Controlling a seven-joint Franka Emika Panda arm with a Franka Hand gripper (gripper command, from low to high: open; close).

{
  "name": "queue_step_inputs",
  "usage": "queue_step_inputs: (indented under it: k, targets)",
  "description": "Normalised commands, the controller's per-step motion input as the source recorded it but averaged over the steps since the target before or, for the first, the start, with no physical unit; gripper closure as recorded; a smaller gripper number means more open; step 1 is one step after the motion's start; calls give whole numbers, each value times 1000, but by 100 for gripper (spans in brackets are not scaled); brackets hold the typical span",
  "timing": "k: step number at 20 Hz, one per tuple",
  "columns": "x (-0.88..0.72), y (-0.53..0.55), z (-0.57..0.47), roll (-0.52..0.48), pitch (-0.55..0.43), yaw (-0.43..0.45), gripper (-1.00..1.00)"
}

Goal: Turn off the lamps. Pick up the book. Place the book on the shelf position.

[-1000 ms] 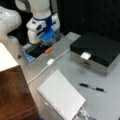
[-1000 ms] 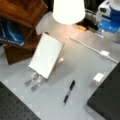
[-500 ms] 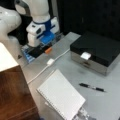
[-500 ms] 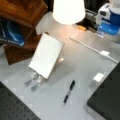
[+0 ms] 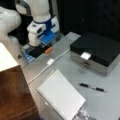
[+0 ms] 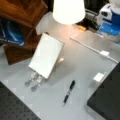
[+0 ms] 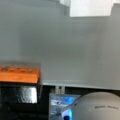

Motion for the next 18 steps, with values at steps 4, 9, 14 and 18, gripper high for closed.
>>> queue_step_inputs:
  k: [4, 9, 14, 18]
  targets:
    - [-127, 127, -16, 93, -99, -104, -100]
    - [-113, 116, -15, 99, -97, -97, -100]
    - [-105, 88, -11, 102, -93, -92, -100]
    - [-106, 75, 5, 101, -87, -92, -100]
